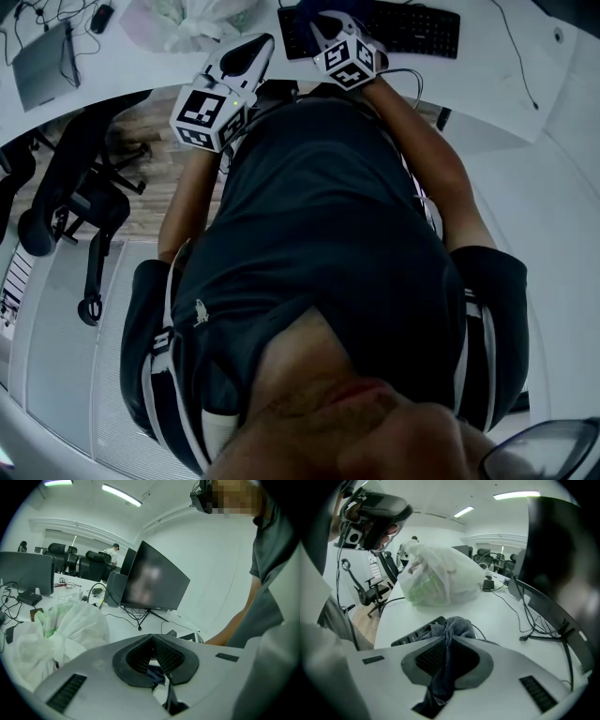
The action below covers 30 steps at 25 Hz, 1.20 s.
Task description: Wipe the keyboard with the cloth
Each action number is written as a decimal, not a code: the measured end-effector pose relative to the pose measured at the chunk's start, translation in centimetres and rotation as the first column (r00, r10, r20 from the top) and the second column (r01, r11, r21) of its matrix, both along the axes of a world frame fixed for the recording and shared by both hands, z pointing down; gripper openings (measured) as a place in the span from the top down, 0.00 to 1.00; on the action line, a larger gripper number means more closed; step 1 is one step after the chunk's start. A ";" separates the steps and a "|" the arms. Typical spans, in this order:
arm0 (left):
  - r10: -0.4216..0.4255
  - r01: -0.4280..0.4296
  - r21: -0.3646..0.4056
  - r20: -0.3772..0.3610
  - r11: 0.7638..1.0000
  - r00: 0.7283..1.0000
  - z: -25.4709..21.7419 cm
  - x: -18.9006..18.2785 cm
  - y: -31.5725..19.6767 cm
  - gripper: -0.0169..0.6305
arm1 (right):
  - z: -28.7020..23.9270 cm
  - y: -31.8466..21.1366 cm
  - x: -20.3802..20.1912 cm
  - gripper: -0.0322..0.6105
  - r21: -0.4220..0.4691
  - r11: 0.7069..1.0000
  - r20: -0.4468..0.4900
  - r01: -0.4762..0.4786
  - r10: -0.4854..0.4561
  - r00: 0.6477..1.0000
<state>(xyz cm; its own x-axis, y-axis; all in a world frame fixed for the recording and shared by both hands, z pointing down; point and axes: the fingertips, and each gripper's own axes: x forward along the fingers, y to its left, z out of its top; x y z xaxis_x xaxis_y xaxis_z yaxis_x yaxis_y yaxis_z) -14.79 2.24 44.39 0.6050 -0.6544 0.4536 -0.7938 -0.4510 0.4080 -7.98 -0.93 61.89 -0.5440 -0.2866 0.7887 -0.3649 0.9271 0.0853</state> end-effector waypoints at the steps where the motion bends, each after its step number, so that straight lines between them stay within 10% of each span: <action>1: 0.004 -0.004 0.003 -0.001 1.000 1.000 -0.1 0.1 0.0 0.97 | 0.0 0.8 -1.0 0.88 -0.007 0.999 0.014 0.039 -0.039 0.999; 6: 0.011 -0.011 0.022 -0.007 1.000 1.000 -0.6 0.1 0.1 0.97 | 0.0 5.3 -4.6 0.88 -0.062 0.972 0.063 0.227 -0.223 0.973; 13: 0.007 -0.007 0.008 0.000 1.000 1.000 -0.1 -0.7 1.2 0.97 | -0.4 2.3 -1.7 0.88 0.013 0.997 0.001 0.079 -0.079 0.997; 30: 0.014 -0.014 0.006 0.001 1.000 1.000 0.1 0.2 2.2 0.96 | 1.0 8.5 3.7 0.88 -0.125 0.987 -0.002 0.101 -0.102 0.995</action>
